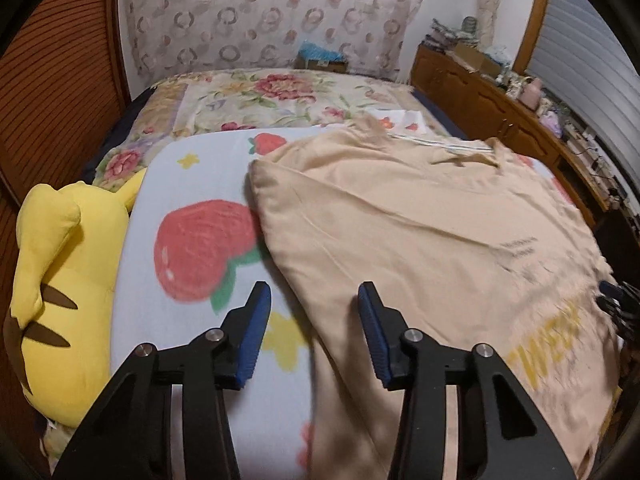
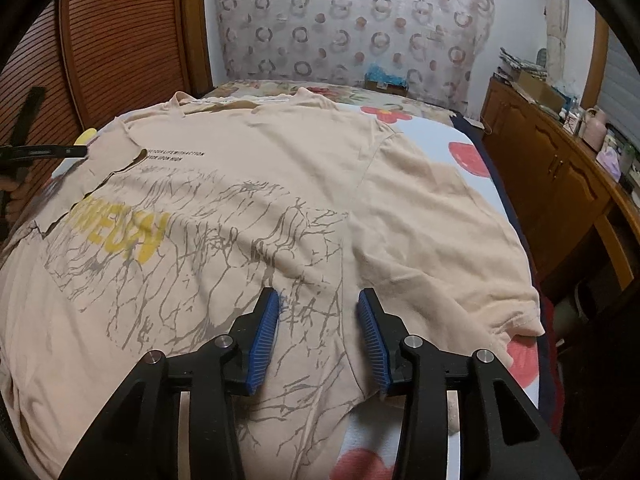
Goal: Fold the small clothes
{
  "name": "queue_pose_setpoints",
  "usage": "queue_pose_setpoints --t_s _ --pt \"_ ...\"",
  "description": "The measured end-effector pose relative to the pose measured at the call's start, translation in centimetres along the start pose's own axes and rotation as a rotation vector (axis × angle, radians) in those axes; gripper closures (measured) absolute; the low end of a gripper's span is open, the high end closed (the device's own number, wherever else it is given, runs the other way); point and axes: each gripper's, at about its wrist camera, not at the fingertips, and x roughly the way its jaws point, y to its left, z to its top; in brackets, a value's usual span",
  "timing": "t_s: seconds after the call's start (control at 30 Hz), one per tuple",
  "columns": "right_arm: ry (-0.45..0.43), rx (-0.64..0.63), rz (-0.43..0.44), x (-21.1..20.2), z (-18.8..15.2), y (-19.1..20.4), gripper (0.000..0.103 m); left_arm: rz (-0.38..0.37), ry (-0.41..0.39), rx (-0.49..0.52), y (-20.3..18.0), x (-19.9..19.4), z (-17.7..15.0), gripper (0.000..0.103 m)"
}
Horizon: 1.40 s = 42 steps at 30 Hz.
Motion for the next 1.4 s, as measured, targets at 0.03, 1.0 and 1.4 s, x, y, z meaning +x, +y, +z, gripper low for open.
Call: queue_pose_setpoints --t_s 0.03,1.0,1.4 --pt "-0.001 -0.001 0.0 0.1 0.0 -0.1 0.059 0.003 0.004 -0.001 0.2 0.3 0.2 0.056" --pt "0.002 -0.01 0.002 0.2 0.0 -0.5 0.056 0.091 -0.106 0.051 2.3 -3.1 2.7 0.056" --pt "0.001 -0.009 0.004 0.2 0.0 -0.6 0.056 -0.02 -0.215 0.117 -5.6 -7.5 -2.9 0.027"
